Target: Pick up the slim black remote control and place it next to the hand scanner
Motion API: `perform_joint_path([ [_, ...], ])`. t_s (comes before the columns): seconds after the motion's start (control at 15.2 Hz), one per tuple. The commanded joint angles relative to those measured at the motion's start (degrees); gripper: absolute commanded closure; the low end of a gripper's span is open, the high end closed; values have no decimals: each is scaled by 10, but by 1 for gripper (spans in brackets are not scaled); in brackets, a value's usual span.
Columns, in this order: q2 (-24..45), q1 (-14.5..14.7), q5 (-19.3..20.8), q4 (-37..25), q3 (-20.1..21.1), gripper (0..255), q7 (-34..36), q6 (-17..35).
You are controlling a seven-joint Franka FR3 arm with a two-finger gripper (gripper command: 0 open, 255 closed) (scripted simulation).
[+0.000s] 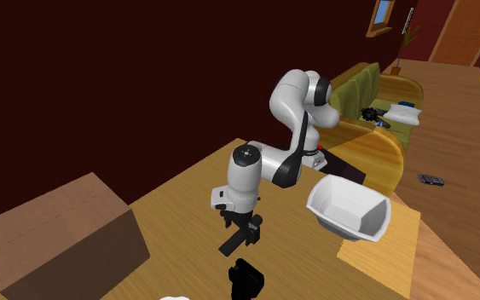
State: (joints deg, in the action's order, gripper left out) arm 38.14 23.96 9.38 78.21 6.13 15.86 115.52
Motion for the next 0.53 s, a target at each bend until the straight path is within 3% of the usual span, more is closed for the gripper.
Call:
perform_joint_path([
  [0.0,0,0,0,0,0,0,0,0],
  [0.26,-22,3,-4,-38,3,0,-3,-60],
  [0.46,-22,3,-4,-38,3,0,-3,-60],
])
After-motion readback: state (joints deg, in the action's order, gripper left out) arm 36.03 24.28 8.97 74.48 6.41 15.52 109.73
